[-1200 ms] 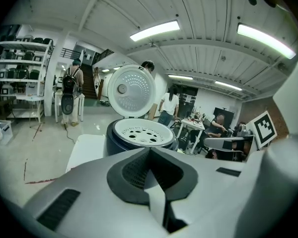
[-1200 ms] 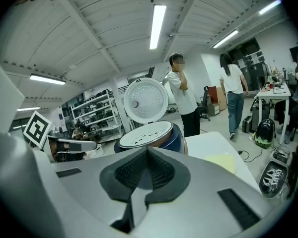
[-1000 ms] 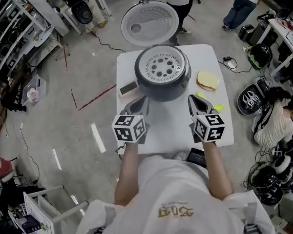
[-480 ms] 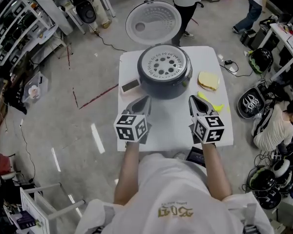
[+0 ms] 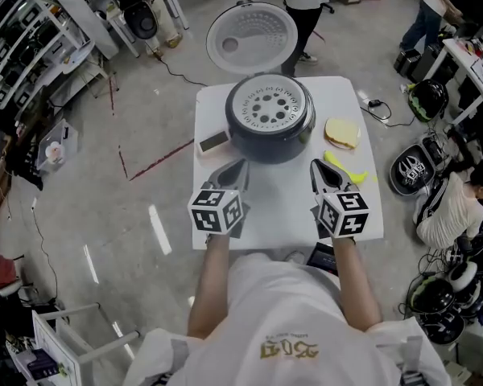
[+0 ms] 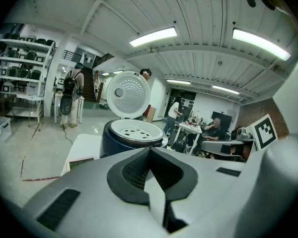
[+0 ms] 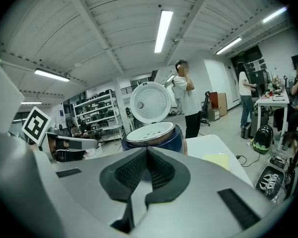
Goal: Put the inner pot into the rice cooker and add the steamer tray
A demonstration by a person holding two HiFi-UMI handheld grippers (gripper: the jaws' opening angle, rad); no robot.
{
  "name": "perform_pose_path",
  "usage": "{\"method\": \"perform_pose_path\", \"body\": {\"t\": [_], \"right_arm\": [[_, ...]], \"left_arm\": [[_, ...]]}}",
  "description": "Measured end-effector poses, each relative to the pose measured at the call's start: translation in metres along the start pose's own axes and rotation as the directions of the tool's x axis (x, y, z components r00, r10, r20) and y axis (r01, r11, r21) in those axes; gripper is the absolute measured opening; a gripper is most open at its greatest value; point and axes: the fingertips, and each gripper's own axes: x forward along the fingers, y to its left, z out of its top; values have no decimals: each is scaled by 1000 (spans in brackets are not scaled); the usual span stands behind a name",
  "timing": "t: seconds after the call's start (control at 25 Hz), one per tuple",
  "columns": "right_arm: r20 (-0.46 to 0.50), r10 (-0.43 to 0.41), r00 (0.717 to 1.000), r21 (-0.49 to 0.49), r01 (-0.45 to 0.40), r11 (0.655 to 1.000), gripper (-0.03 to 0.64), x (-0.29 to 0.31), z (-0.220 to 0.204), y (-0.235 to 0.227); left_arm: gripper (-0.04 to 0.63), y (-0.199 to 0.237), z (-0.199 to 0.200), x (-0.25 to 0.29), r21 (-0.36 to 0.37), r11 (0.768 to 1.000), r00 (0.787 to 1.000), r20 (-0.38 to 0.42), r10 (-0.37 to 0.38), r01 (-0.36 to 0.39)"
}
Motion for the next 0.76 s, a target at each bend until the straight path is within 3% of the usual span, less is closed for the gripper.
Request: {"method": "perform_pose_path", "body": {"t": [0.76], "right_arm": [[-11, 24, 1000, 2, -24, 1000, 12, -1, -4, 6]], "left_arm": [[17, 1, -7, -5, -8, 1000, 1000, -6, -2, 2]]}}
